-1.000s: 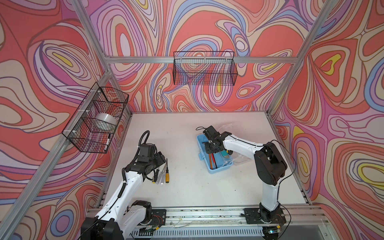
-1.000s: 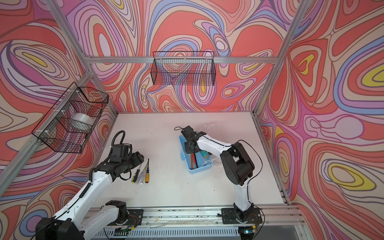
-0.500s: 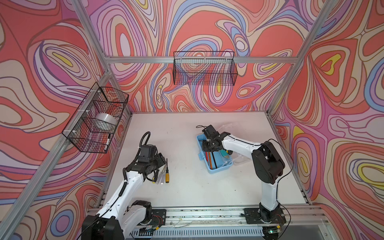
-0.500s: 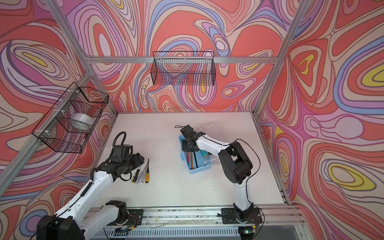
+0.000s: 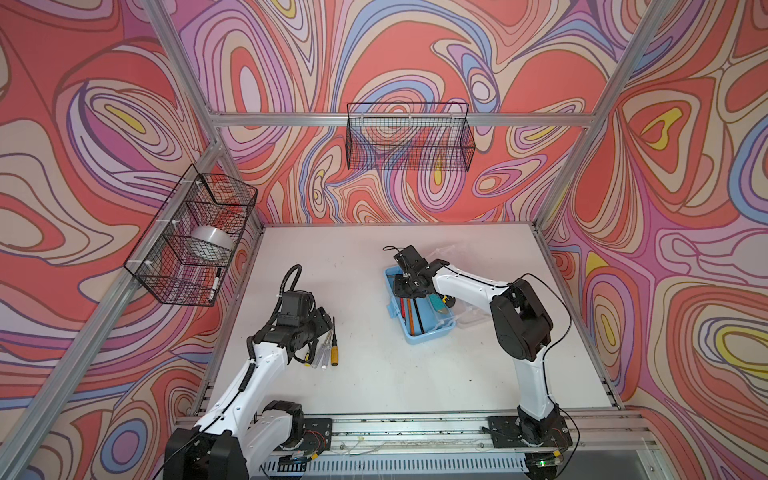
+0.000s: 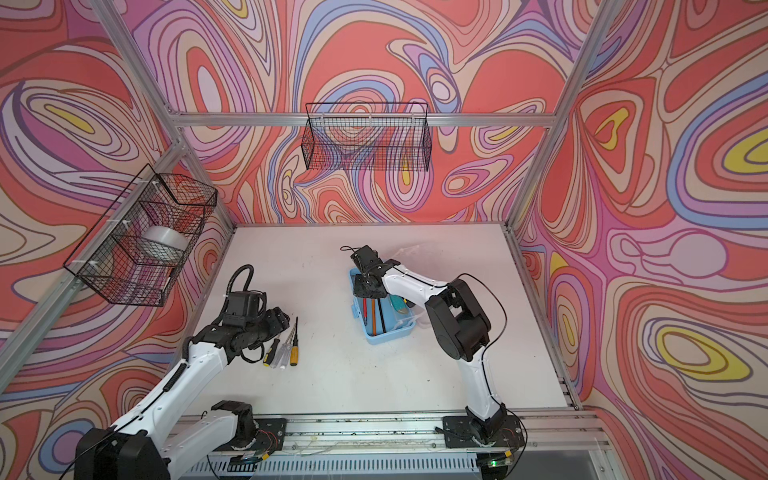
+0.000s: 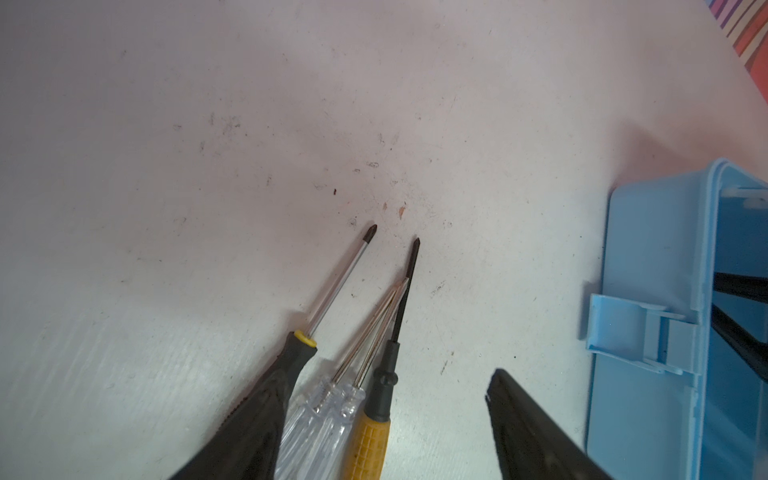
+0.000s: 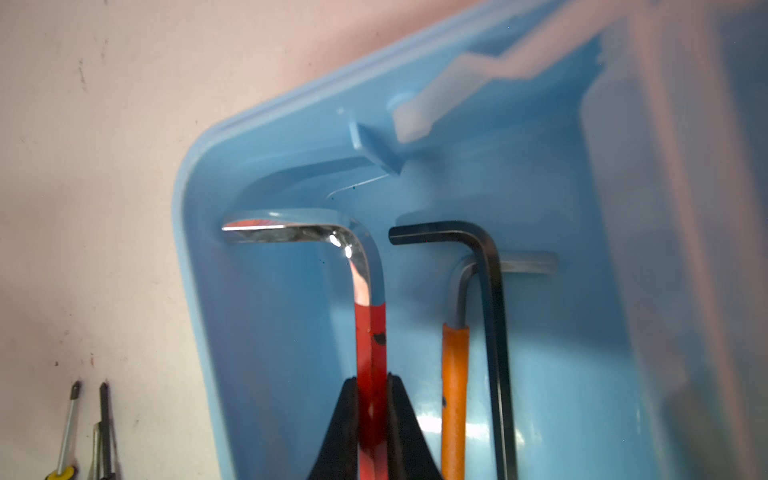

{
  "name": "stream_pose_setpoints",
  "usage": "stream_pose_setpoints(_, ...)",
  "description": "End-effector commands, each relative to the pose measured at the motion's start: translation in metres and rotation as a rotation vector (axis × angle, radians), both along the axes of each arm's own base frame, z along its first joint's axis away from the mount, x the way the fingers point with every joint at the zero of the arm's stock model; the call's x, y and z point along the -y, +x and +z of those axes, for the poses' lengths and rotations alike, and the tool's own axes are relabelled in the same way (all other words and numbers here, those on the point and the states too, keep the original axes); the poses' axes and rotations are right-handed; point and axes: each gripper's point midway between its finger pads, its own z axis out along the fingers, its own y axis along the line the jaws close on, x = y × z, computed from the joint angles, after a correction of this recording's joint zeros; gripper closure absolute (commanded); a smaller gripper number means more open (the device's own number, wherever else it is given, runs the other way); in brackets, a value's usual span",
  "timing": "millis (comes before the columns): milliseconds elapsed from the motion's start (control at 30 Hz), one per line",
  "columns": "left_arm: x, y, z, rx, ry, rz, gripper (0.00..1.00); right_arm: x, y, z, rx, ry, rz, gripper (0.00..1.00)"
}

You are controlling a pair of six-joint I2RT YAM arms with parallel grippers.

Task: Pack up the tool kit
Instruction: 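Lower the red hex key into the box with the right gripper, then open the right gripper on the hex key while the left descends to a screwdriver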

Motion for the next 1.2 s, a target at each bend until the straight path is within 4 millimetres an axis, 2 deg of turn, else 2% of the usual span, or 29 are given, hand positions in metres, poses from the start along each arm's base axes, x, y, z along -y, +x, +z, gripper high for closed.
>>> stream_pose_setpoints(0, 0.000, -0.003, -0.006, -0.007, -0.004, 0.000, 0.24, -0.033, 0.000, -0.005, -0.043, 0.126, 0.002, 1.00)
stream_pose_setpoints(133, -0.001, -0.005, -0.004, -0.006, -0.001, 0.002, 0.24, -0.033, 0.001, -0.008, -0.053, 0.122, -0.014, 1.00)
stream_pose_setpoints(333, -0.004, -0.006, -0.002, 0.002, 0.012, 0.003, 0.23, -0.004, -0.008, -0.007, -0.022, -0.022, -0.002, 1.00)
stream_pose_setpoints(600, -0.011, -0.003, -0.008, -0.080, 0.082, -0.005, 0.23, 0.019, -0.026, -0.008, -0.027, -0.076, -0.005, 1.00)
stream_pose_setpoints(633, -0.014, -0.004, -0.010, -0.099, 0.097, 0.002, 0.23, 0.020, -0.027, -0.006, -0.024, -0.075, -0.002, 0.98)
stream_pose_setpoints(700, -0.019, -0.009, -0.015, -0.145, 0.128, 0.016, 0.23, 0.021, -0.029, -0.003, -0.018, -0.073, 0.004, 0.86)
stream_pose_setpoints(833, -0.029, -0.020, -0.022, -0.209, 0.177, 0.044, 0.28, 0.021, -0.030, 0.002, -0.006, -0.064, 0.011, 0.70)
stream_pose_setpoints(967, -0.033, -0.032, -0.026, -0.243, 0.195, 0.060, 0.37, 0.020, -0.029, 0.008, 0.013, -0.053, 0.015, 0.64)
stream_pose_setpoints(1067, -0.034, -0.039, -0.028, -0.251, 0.209, 0.061, 0.45, 0.019, -0.027, 0.014, 0.030, -0.041, 0.016, 0.64)
stream_pose_setpoints(1167, -0.032, -0.043, -0.031, -0.259, 0.217, 0.055, 0.47, 0.016, -0.027, 0.027, 0.053, -0.013, 0.028, 0.65)
